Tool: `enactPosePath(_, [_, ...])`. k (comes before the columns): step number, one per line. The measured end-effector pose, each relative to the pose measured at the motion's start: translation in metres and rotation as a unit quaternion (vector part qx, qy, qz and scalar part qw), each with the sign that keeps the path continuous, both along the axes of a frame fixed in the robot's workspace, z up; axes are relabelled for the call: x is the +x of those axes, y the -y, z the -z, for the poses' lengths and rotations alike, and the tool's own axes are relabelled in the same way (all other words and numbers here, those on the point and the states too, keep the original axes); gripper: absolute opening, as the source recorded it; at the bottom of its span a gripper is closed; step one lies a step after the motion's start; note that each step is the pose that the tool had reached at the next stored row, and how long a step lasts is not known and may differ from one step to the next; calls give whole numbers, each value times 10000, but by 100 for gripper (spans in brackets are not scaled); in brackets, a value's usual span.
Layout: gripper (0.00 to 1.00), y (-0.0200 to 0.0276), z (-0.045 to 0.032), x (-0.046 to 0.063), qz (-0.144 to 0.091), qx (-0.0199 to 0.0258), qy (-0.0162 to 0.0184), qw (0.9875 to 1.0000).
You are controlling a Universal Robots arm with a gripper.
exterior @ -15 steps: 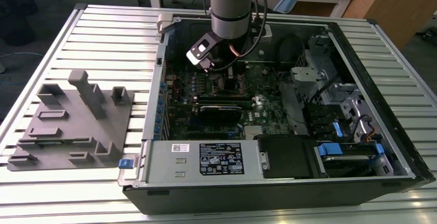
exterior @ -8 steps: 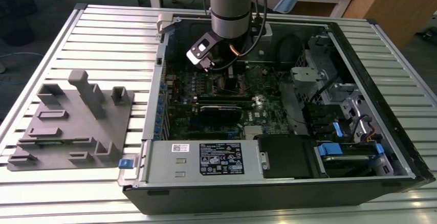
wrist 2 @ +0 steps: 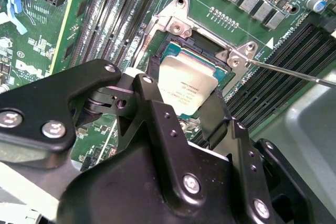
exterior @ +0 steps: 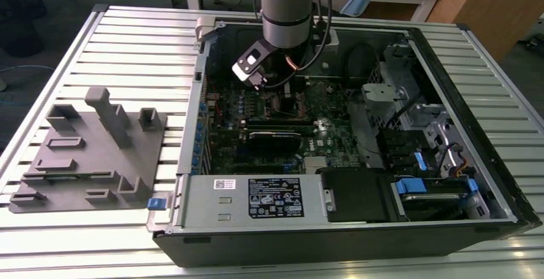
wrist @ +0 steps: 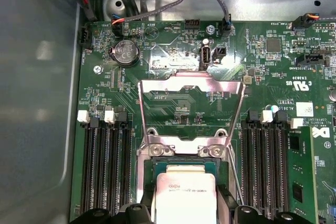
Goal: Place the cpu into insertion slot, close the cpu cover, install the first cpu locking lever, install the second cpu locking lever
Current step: 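Place the cpu into insertion slot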
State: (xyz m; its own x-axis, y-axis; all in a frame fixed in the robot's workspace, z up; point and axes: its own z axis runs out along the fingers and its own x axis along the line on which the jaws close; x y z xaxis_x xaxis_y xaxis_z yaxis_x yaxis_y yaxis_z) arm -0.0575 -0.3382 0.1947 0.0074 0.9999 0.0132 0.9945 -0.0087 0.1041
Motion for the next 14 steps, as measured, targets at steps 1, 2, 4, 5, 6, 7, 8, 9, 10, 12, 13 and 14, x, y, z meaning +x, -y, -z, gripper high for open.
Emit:
enactPosePath(1, [54, 0, 1, 0, 0, 0, 5, 10000])
enactPosePath(2, [54, 0, 1, -1, 0, 0, 7, 10000])
enactPosePath(4, [54, 0, 4, -2, 0, 1, 14, 10000])
enactPosePath(5, [54, 0, 4, -4, 0, 0, 17, 10000])
enactPosePath(6, [54, -1, 5, -5, 0, 1, 21, 10000])
enactPosePath(7, [54, -1, 5, -6, 0, 1, 23, 10000])
enactPosePath(8, [54, 0, 5, -6, -1, 1, 24, 10000])
enactPosePath(9, [54, 0, 5, -6, -1, 0, 24, 10000])
enactPosePath(10, [54, 0, 5, -6, -1, 0, 24, 10000])
enactPosePath(12, [54, 0, 7, -7, 0, 1, 26, 10000])
enactPosePath(13, [54, 0, 10, -8, 0, 1, 29, 10000])
enactPosePath(14, [54, 0, 12, -9, 1, 1, 31, 10000])
